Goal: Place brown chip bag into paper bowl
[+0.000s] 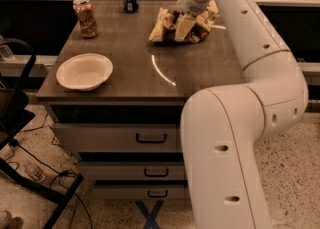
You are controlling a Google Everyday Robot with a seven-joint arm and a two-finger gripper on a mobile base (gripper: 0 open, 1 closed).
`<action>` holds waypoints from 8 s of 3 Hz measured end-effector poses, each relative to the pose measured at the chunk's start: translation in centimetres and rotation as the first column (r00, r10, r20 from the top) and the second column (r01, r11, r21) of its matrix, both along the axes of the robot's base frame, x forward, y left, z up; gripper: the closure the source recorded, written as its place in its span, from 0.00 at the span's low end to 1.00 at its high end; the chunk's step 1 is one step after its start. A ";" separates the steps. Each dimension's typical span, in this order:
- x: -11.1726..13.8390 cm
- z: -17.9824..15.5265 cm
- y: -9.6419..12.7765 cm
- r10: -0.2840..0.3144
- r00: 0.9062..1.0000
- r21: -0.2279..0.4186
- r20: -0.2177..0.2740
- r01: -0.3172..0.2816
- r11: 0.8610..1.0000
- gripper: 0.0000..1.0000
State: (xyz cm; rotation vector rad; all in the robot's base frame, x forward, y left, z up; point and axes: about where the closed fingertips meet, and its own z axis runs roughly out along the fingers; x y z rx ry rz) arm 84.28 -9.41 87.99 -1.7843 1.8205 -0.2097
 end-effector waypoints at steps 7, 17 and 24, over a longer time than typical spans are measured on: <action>-1.3 1.6 -0.2 0.026 1.000 -0.051 -0.016 -0.026 0.998 1.00; -22.0 16.2 12.5 0.613 0.745 -0.030 0.263 -0.629 0.777 1.00; -27.5 9.5 28.1 0.897 0.423 0.001 0.129 -0.905 0.426 1.00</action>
Offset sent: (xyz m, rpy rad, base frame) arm 0.0002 0.0043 -0.0060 -0.0171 0.0170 0.0147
